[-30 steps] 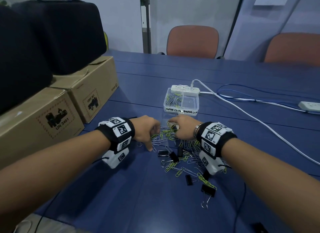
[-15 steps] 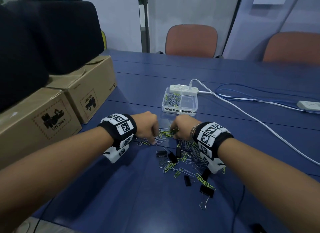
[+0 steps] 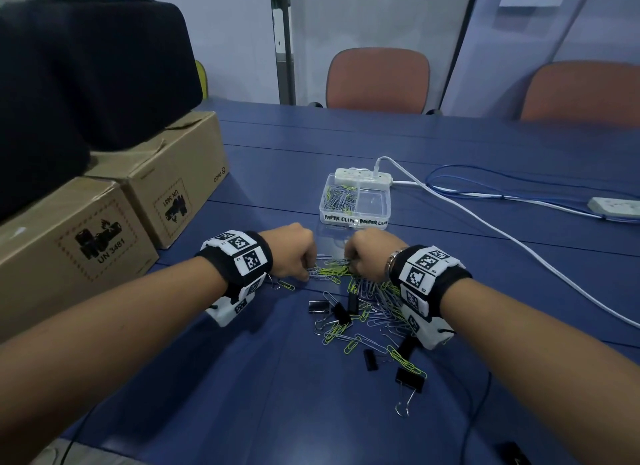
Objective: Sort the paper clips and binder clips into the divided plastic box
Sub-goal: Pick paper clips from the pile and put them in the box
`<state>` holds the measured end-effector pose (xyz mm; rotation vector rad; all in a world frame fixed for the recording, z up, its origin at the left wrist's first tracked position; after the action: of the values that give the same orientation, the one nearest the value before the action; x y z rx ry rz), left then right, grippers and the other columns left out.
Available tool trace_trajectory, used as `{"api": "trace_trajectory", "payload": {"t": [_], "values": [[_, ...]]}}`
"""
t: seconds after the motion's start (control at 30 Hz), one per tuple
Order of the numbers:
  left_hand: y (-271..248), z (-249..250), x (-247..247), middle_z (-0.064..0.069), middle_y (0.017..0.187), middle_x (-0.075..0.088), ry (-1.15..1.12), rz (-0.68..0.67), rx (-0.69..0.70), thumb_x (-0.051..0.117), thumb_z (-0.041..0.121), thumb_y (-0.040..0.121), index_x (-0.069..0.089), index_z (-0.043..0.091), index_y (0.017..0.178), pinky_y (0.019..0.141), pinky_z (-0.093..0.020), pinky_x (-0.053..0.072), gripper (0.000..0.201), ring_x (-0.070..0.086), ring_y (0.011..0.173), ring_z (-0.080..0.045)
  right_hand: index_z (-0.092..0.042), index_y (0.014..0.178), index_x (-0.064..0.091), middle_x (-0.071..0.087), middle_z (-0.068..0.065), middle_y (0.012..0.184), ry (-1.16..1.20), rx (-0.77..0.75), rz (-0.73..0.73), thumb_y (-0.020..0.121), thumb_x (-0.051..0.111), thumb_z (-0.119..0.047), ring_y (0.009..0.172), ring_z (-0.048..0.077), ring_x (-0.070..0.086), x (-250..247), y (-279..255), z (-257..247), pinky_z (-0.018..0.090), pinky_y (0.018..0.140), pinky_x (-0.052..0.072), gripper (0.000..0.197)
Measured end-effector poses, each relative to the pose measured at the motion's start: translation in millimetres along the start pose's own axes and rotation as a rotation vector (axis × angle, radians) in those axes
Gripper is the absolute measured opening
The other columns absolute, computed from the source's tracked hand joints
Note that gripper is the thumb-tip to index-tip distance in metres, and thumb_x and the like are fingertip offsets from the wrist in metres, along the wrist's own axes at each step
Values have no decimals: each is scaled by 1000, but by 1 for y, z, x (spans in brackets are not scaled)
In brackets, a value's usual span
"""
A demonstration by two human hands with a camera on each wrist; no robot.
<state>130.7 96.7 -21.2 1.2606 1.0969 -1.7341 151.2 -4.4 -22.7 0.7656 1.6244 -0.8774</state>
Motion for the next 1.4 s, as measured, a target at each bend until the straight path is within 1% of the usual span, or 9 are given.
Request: {"api": "trace_trajectory", "payload": {"t": [0.2,0.4,0.5,0.6,0.8,0.97,1.2,1.3,1.4], "values": [[4,-3,-4,-4,80,75,-25,44,-3,77,20,78,77,9,84,68,-27,55,13,68,76,-20,-5,90,72,71,8,90,182,70,50,85,74,-21,86,25,66,-13,-6,22,31,75,53,17],[15,-21,-29,0,68,71,-189,150,-83,81,23,77,75,10,81,67,-26,53,14,56,55,-8,-19,87,71,64,-6,71,469,173,129,83,77,-18,68,14,61,-32,-14,52,17,60,41,7],[27,-31,-48,-1,67,74,-306,208,-130,82,20,77,76,12,77,67,-24,55,10,60,52,-6,-12,83,70,67,3,68,684,243,135,84,75,-13,55,17,61,-34,-17,68,18,47,45,6],[44,-35,-66,1,61,72,-394,250,-155,83,19,76,76,12,71,61,-16,49,12,65,50,-5,-1,88,71,69,10,75,813,271,135,86,73,-11,60,25,65,-36,-20,78,16,38,41,10],[82,-37,-92,-5,66,74,-473,362,-224,86,17,72,77,9,71,68,-29,61,13,69,57,-15,7,85,69,65,15,72,1065,242,163,85,72,0,66,28,60,-42,-23,87,43,68,57,8],[109,-36,-94,-3,61,67,-417,375,-328,84,15,74,76,6,69,71,-33,60,13,65,65,-21,12,91,68,66,14,75,1076,238,179,86,71,-1,69,28,62,-48,-26,100,46,76,58,13],[131,-44,-82,-13,82,75,-329,285,-447,89,20,66,76,0,79,64,-34,60,27,72,78,-26,7,91,70,65,10,71,1120,251,206,86,71,1,59,16,61,-56,-30,114,32,59,57,8],[132,-41,-84,-9,75,71,-300,225,-433,94,36,58,71,6,75,60,-33,56,42,70,74,-25,7,92,69,66,7,69,1130,265,216,85,72,1,52,10,60,-61,-21,113,33,61,58,10],[127,-44,-95,-9,72,66,-311,262,-415,87,37,68,61,10,67,66,-35,59,37,71,79,-28,11,96,68,64,10,71,1165,291,238,85,71,3,50,11,59,-68,-3,110,28,53,58,13]]}}
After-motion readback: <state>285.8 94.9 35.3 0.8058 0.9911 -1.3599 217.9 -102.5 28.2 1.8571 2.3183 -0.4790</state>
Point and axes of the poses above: each hand's wrist, its own y-axis towards the middle knuckle, its own x-axis out of the palm, z = x × y, the point moved 10 cm from there along y, towards the middle knuckle
